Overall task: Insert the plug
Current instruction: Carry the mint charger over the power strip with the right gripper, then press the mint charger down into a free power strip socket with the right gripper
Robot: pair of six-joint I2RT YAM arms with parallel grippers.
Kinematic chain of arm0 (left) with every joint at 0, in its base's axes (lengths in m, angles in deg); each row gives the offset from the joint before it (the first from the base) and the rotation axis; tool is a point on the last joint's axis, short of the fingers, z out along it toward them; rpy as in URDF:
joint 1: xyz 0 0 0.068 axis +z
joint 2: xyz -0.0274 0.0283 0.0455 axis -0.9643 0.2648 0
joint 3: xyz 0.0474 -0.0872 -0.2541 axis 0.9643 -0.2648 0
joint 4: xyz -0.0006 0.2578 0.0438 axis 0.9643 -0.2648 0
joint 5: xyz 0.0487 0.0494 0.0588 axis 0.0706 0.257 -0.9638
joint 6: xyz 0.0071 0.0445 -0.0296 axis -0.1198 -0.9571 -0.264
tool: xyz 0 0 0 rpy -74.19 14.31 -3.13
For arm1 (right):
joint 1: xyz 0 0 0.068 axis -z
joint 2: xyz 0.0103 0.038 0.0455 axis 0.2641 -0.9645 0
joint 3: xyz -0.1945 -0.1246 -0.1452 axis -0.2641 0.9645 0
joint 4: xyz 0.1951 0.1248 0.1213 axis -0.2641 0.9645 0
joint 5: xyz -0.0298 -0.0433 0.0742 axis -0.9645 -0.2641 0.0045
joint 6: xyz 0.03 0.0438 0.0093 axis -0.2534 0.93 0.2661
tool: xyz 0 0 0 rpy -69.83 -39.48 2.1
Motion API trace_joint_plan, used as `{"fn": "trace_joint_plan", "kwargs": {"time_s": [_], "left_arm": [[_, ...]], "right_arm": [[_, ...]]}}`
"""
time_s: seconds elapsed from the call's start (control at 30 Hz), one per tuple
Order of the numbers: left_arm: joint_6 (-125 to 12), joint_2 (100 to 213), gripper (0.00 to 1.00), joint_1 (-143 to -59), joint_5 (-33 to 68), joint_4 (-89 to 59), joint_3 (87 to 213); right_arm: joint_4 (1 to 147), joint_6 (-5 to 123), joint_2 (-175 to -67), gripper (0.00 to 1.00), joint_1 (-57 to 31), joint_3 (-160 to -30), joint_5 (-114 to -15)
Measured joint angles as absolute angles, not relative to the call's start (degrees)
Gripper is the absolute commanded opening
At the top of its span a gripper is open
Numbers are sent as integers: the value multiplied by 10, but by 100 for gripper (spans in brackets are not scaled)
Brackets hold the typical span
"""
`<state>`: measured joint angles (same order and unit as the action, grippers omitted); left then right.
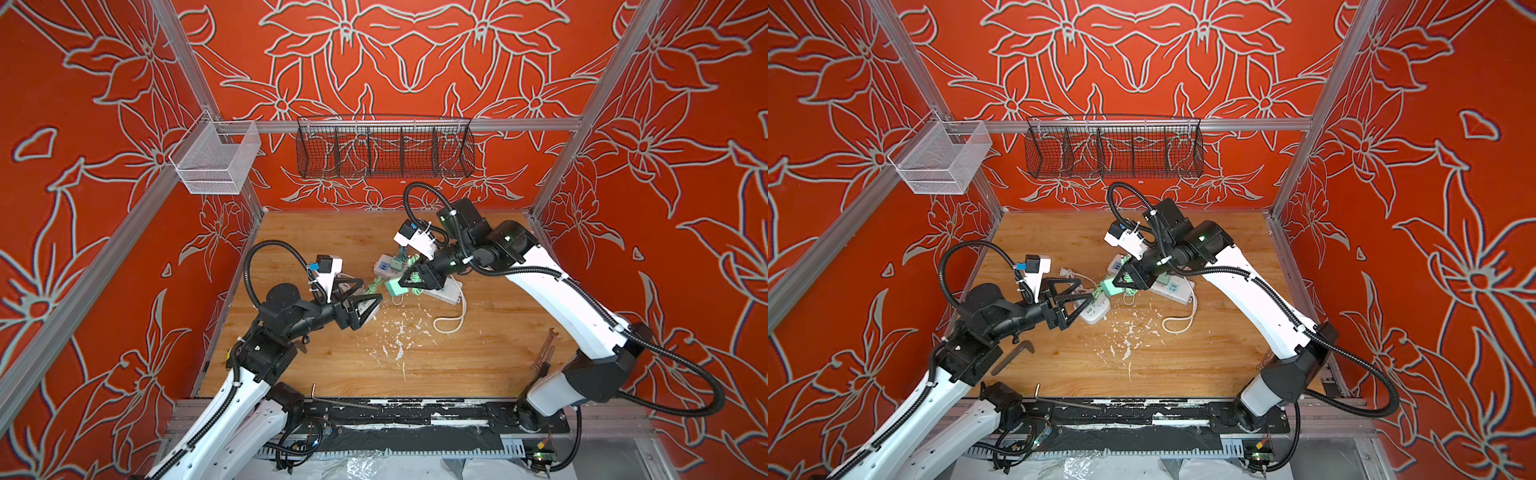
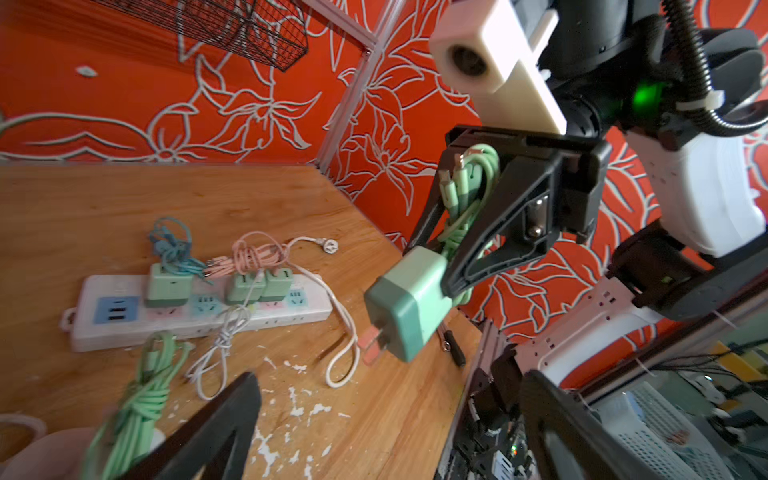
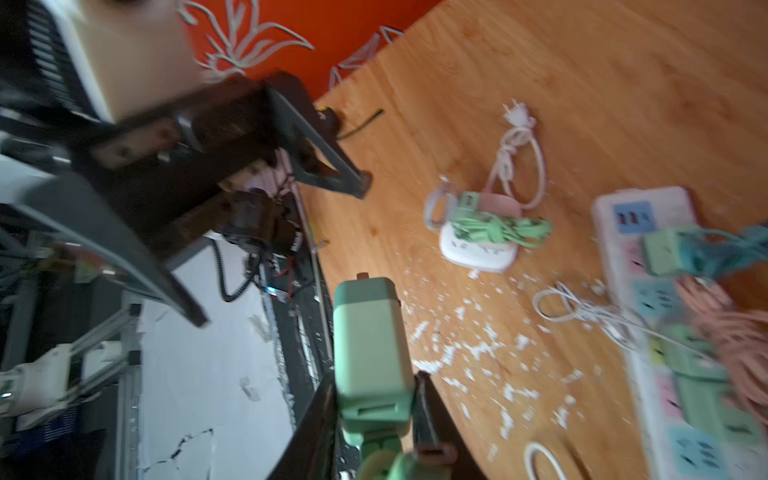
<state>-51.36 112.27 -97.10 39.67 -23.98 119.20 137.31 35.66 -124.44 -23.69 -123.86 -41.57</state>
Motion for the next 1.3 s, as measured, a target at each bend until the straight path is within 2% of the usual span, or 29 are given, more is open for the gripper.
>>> {"fn": "trace_joint_plan", "kwargs": {"time_s": [0.33, 0.63, 0.83, 1.3], "left_arm": [[-661, 1116, 97, -971, 323, -474, 1288], [-715, 1107, 97, -971, 300, -523, 1291], [-717, 1105, 97, -971, 300, -523, 1274], [-718, 1108, 97, -971, 301, -509, 1267]], "right_arm": [[1484, 216, -1355, 2, -165, -1343, -607], [1569, 116, -1481, 3, -144, -1436, -728], [1593, 79, -1527, 2, -144, -1440, -768], [1579, 42, -1539, 2, -144, -1371, -806]]}}
